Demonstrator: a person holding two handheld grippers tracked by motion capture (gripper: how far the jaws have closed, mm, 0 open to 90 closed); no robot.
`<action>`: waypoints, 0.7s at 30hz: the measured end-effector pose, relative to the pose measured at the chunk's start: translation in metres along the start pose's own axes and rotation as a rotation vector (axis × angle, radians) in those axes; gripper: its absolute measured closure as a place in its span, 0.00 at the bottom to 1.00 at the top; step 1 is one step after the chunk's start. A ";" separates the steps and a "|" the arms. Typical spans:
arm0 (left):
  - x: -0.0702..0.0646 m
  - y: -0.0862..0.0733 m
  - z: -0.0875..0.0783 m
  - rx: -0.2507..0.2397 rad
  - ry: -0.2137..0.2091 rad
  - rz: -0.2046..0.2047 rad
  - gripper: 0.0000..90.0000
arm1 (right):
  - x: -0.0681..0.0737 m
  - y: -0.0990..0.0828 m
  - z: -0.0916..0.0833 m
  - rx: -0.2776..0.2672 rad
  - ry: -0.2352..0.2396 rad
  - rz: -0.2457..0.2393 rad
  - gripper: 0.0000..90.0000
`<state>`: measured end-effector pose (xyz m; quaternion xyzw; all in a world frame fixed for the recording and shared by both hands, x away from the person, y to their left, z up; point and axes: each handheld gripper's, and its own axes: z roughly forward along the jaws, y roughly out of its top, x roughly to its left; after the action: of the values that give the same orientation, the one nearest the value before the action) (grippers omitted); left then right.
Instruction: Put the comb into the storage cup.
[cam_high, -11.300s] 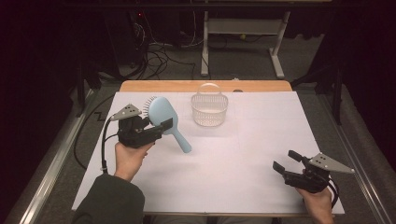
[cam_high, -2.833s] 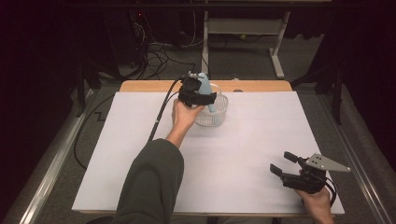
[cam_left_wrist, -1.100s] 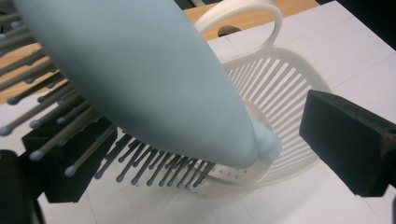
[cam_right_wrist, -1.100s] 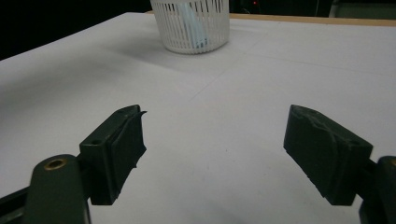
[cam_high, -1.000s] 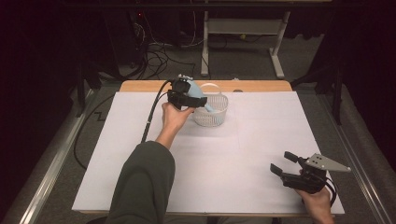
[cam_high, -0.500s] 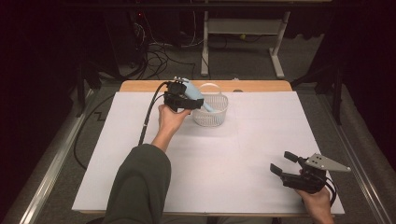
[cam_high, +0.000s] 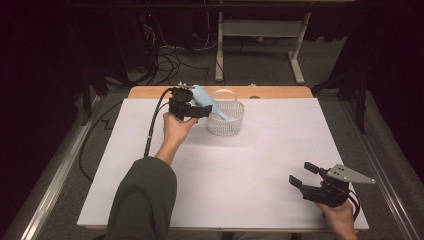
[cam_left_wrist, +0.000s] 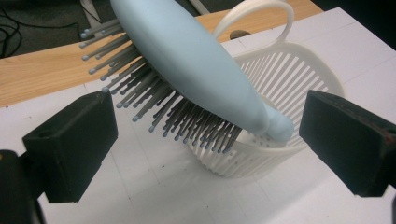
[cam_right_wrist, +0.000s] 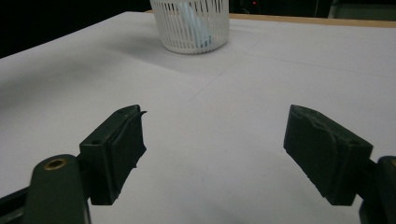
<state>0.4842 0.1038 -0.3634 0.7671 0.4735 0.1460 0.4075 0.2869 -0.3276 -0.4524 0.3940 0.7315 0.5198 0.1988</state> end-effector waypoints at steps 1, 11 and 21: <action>0.000 0.000 -0.001 -0.004 0.001 0.003 0.04 | 0.000 0.000 0.000 -0.001 0.001 0.000 0.23; -0.003 0.000 -0.013 -0.028 -0.007 0.027 0.04 | 0.000 0.000 -0.001 -0.004 -0.003 -0.002 0.23; 0.002 -0.005 -0.022 -0.051 -0.016 0.021 0.04 | 0.000 0.000 -0.001 -0.006 -0.006 -0.003 0.23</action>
<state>0.4688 0.1173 -0.3535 0.7626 0.4583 0.1560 0.4290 0.2866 -0.3278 -0.4518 0.3940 0.7300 0.5203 0.2030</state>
